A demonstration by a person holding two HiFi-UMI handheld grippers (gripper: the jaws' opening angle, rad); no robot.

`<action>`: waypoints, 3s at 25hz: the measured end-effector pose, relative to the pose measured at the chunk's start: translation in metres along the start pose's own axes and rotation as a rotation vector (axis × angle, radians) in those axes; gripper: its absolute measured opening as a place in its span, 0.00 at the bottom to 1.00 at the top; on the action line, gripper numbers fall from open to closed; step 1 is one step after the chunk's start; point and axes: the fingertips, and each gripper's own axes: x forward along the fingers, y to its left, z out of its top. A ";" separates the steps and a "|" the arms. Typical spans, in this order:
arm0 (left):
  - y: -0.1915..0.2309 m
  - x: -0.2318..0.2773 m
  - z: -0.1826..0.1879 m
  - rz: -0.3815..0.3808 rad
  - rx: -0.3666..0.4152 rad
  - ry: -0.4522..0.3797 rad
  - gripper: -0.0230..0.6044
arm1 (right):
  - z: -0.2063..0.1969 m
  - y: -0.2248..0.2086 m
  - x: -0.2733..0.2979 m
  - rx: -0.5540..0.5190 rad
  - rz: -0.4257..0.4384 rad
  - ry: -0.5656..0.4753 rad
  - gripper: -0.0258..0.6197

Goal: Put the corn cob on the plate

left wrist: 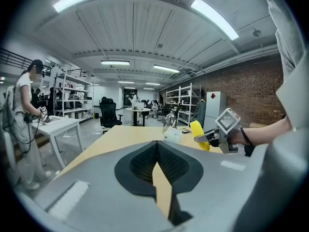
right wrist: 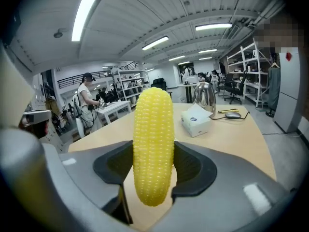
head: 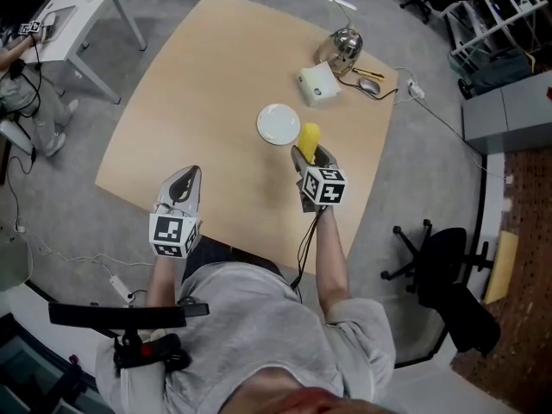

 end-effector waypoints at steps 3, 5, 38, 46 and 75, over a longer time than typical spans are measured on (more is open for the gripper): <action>0.002 0.002 -0.002 0.007 0.000 0.015 0.07 | -0.007 -0.009 0.017 0.016 -0.007 0.051 0.43; 0.004 0.004 -0.003 0.010 0.000 0.024 0.07 | -0.011 -0.012 0.028 0.018 -0.008 0.079 0.43; 0.064 0.048 -0.041 0.033 -0.046 0.116 0.07 | -0.062 -0.014 0.179 0.089 0.046 0.453 0.43; 0.064 0.052 -0.045 0.028 -0.053 0.136 0.07 | -0.065 -0.015 0.185 0.095 0.041 0.469 0.43; 0.060 0.054 -0.039 0.012 -0.052 0.118 0.07 | -0.060 -0.012 0.185 0.110 0.026 0.460 0.42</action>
